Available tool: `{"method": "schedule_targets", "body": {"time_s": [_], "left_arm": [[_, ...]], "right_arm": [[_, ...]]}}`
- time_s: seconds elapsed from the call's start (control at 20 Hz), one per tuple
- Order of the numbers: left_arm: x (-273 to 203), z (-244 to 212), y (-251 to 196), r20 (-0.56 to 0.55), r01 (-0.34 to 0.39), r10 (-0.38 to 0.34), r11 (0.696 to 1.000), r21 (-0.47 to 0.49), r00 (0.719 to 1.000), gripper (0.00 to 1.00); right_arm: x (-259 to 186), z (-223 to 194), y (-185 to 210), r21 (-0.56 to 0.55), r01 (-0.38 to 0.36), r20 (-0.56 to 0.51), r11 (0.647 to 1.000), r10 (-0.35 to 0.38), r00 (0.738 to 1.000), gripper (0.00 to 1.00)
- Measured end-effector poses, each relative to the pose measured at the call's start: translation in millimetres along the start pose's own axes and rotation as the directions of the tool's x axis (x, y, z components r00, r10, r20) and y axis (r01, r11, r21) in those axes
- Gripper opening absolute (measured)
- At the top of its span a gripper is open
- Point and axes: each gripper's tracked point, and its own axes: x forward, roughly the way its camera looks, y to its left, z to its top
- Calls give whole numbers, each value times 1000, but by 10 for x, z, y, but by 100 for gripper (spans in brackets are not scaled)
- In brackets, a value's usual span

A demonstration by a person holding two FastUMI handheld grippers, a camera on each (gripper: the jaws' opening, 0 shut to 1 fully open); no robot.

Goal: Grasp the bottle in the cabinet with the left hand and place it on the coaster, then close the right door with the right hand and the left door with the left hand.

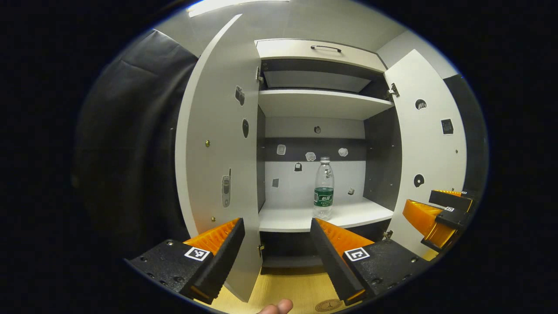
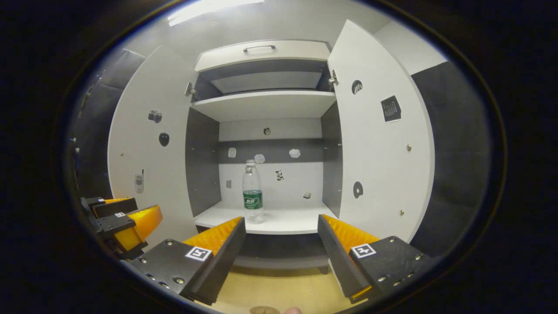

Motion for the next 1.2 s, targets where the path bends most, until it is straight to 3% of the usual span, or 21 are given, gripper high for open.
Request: {"method": "schedule_targets", "body": {"time_s": [0.45, 0.9, 1.2], "left_arm": [[466, -74, -421, -12, 80, -80, 997, -12, 997, 96], [1416, -180, -990, -43, 163, -166, 985, -53, 985, 97], [1983, -140, -1168, -25, 172, -172, 985, -24, 985, 96]], "right_arm": [[33, -77, -136, -20, 15, -29, 1000, -16, 999, 100], [102, -180, -339, -43, 47, -71, 998, -50, 996, 97], [186, -242, -480, -43, 75, -99, 996, -79, 992, 97]]}}
